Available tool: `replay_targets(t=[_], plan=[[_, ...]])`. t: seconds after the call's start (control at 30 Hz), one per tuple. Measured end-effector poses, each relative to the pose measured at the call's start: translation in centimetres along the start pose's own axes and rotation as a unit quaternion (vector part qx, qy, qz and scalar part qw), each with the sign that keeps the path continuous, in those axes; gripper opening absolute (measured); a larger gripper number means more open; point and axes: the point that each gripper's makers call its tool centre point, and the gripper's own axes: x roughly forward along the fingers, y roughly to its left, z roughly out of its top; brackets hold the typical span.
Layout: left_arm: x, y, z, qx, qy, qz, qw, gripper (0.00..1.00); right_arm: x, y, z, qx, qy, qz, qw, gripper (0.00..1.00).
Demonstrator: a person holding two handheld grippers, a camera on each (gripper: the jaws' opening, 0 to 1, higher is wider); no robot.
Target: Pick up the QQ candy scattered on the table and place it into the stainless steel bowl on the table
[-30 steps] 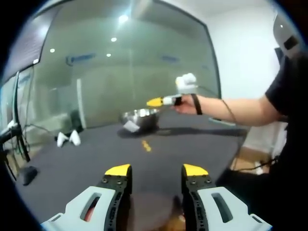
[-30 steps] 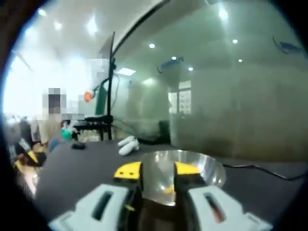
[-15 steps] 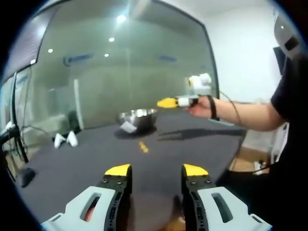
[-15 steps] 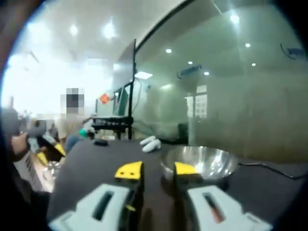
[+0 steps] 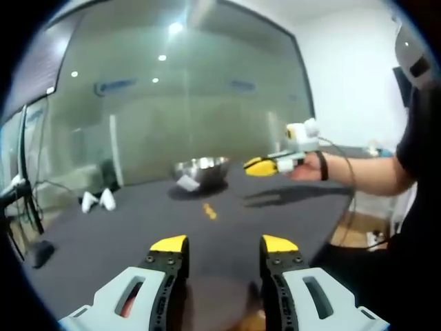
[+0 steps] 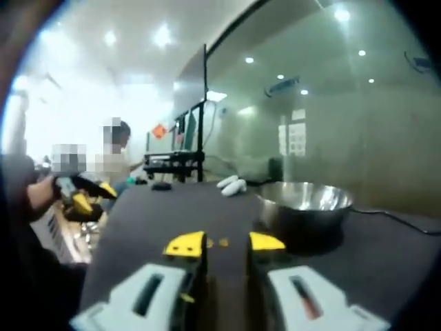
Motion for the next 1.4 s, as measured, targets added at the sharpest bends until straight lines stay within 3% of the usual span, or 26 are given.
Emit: replay_targets(t=[0.17, 0.33, 0.53, 0.87, 1.17, 1.4], plan=[[0.0, 0.5, 0.0, -0.004, -0.003, 0.01, 0.9999, 0.42, 0.0, 1.9, -1.2, 0.006, 0.014, 0.022, 0.9996, 0.24], [-0.3, 0.3, 1.9, 0.013, -0.04, 0.012, 0.9991, 0.42, 0.9, 3.6, -2.4, 0.0, 0.032, 0.046, 0.9985, 0.23], [0.0, 0.3, 1.5, 0.009, -0.032, 0.013, 0.9994, 0.42, 2.6, 5.6, -4.2, -0.017, 0.067, 0.06, 0.9958, 0.22], [-0.3, 0.8, 1.2, 0.006, -0.029, 0.018, 0.9994, 0.42, 6.4, 6.1, -4.5, -0.031, 0.094, 0.081, 0.9918, 0.21], [-1.0, 1.1, 1.1, 0.001, -0.034, 0.027, 0.9991, 0.42, 8.9, 6.0, -6.8, -0.039, 0.137, 0.087, 0.9859, 0.18], [-1.3, 1.6, 0.9, -0.004, -0.034, 0.033, 0.9989, 0.42, 10.2, 6.2, -6.5, -0.032, 0.136, 0.088, 0.9863, 0.17]])
